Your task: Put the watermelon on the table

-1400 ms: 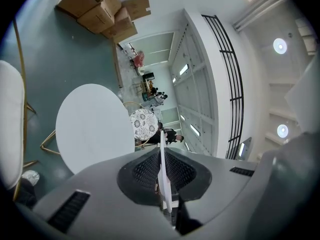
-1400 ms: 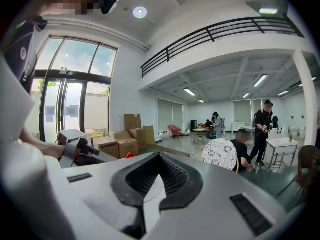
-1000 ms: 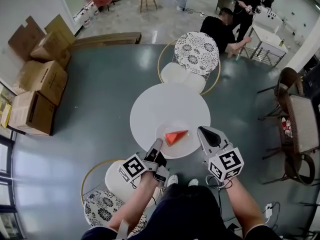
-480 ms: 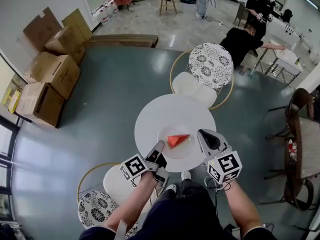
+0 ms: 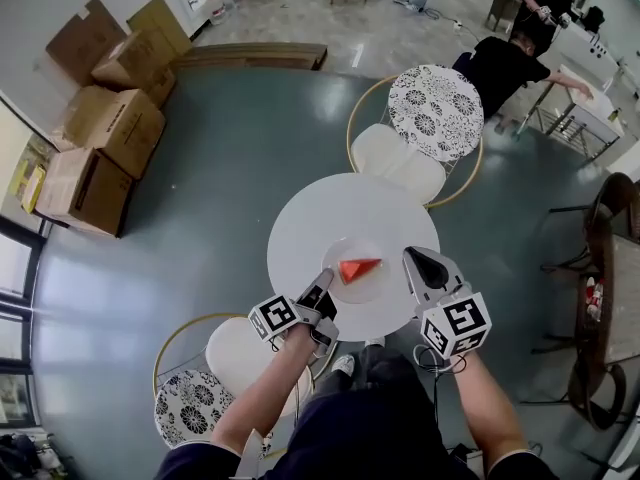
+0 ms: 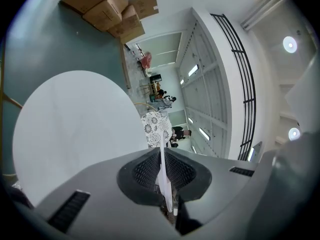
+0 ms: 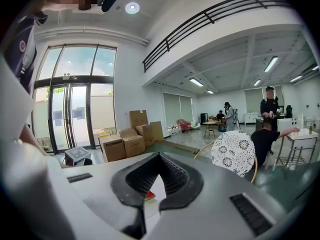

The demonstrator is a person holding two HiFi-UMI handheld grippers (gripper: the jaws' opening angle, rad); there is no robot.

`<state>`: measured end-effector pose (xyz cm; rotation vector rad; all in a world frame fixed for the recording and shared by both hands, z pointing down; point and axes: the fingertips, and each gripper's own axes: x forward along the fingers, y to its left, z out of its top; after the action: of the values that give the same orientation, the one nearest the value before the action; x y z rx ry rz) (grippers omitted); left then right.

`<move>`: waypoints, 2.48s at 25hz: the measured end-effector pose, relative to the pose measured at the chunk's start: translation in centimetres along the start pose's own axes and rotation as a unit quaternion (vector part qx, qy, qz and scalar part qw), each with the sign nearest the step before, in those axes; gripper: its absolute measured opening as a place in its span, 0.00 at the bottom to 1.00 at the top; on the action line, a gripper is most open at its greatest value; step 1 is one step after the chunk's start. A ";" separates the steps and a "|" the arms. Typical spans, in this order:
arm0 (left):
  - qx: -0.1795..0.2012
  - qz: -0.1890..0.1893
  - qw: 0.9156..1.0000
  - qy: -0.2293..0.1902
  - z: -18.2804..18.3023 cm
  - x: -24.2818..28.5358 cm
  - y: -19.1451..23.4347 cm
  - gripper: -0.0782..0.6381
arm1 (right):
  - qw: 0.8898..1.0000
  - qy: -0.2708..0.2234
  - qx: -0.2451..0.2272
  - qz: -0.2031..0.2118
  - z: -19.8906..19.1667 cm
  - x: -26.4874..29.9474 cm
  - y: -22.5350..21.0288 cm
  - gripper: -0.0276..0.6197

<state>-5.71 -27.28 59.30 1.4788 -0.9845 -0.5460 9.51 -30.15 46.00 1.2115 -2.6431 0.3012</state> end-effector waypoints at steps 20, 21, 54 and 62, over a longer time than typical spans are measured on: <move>-0.018 0.068 0.997 0.031 -1.2 4.9 10.2 0.13 | 0.998 0.059 0.016 -0.023 -4.7 1.9 -1.4 0.05; -0.018 0.071 0.997 0.032 -1.2 5.0 10.4 0.13 | 0.998 0.060 0.017 -0.025 -4.7 1.8 -1.5 0.05; 0.078 0.195 0.974 0.089 -1.9 6.2 12.7 0.15 | 0.997 0.057 0.046 -0.028 -5.8 0.4 -3.3 0.05; 0.167 0.256 0.945 0.115 -1.9 6.4 13.2 0.19 | 0.997 0.054 0.048 -0.027 -5.8 0.1 -3.9 0.05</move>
<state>-4.21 -30.48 73.62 1.4579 -1.2561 0.1759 13.05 -31.09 51.92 1.2566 -2.5248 0.4752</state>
